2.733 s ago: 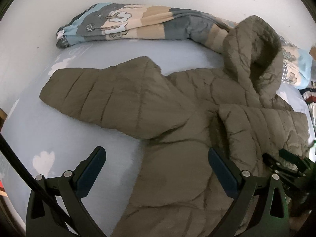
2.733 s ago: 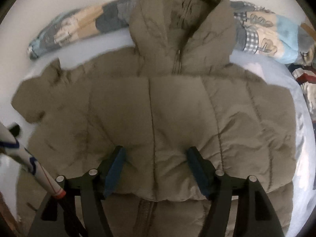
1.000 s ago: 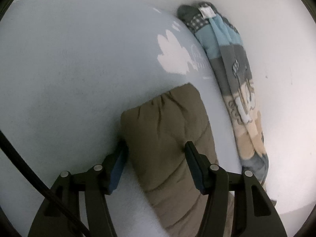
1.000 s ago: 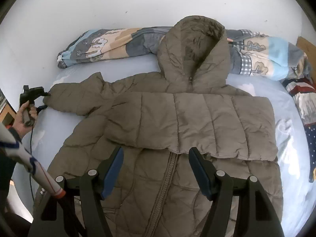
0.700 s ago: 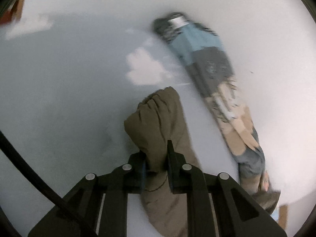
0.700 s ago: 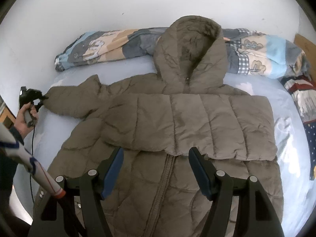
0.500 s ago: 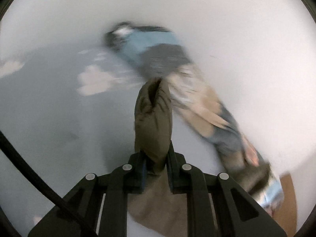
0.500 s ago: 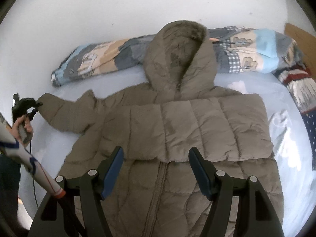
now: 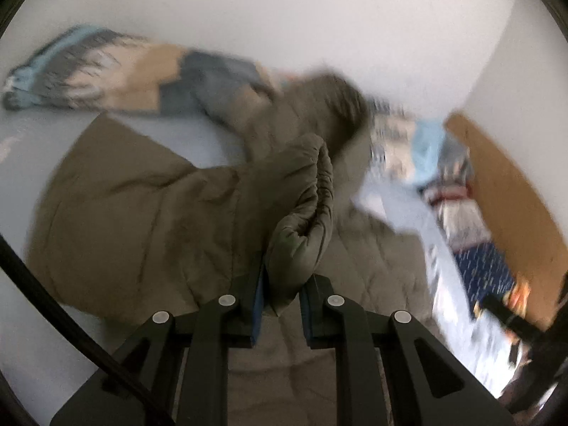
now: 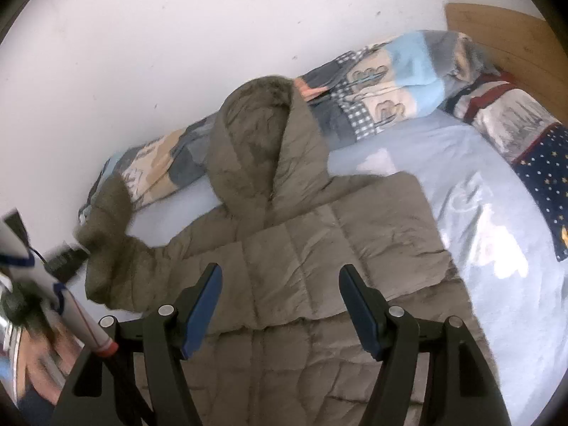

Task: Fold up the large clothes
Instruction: 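Grasp the other sleeve with the left gripper, fold it across, release, then grasp the jacket side edge with the right gripper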

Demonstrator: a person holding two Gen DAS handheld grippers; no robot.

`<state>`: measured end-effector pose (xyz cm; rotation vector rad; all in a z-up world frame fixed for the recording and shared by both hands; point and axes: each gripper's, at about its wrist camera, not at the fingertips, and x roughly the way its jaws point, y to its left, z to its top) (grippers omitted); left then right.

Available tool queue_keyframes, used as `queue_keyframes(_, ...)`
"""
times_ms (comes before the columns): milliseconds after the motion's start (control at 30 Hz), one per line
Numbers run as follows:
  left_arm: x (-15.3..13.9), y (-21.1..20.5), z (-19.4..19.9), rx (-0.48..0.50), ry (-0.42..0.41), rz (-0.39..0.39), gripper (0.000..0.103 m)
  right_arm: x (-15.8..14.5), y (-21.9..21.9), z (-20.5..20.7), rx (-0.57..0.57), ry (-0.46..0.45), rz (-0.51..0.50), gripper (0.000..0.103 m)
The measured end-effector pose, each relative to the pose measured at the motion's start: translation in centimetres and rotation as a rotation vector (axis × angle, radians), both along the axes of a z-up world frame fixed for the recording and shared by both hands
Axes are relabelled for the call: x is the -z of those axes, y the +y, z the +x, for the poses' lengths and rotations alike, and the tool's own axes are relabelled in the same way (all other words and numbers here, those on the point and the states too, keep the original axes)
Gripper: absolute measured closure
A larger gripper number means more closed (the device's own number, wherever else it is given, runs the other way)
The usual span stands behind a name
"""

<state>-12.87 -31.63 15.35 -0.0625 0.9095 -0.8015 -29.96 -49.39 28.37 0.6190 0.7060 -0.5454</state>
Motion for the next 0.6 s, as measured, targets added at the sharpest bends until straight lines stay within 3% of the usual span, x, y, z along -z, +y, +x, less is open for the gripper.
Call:
queue_keyframes(100,4.2,-3.9,-1.0,0.032,0.056,0.093,0.087,0.3,-1.2,-0.6,0.024,-0.006,0.040,0.030)
queue_keyframes(233,5.9,-5.7,-1.9,0.034,0.055,0.179,0.083,1.4,-2.6,-1.1,0.036,-0.024,0.139,0.030)
queue_keyframes(400,2.5,-5.4,-3.7,0.106,0.039,0.177,0.042,3.1,-4.3,-1.5,0.043,-0.064,0.292,0.028)
queue_keyframes(533,-2.0,-1.5,-4.7,0.061,0.008,0.090,0.039,4.5,-4.5,-0.9,0.020,-0.092,0.374,0.026)
queue_keyframes(600,-3.4,2.0,-4.5,-0.047,-0.021,0.068,0.025,5.1,-4.2,-0.4,0.004,-0.106,0.412,0.025)
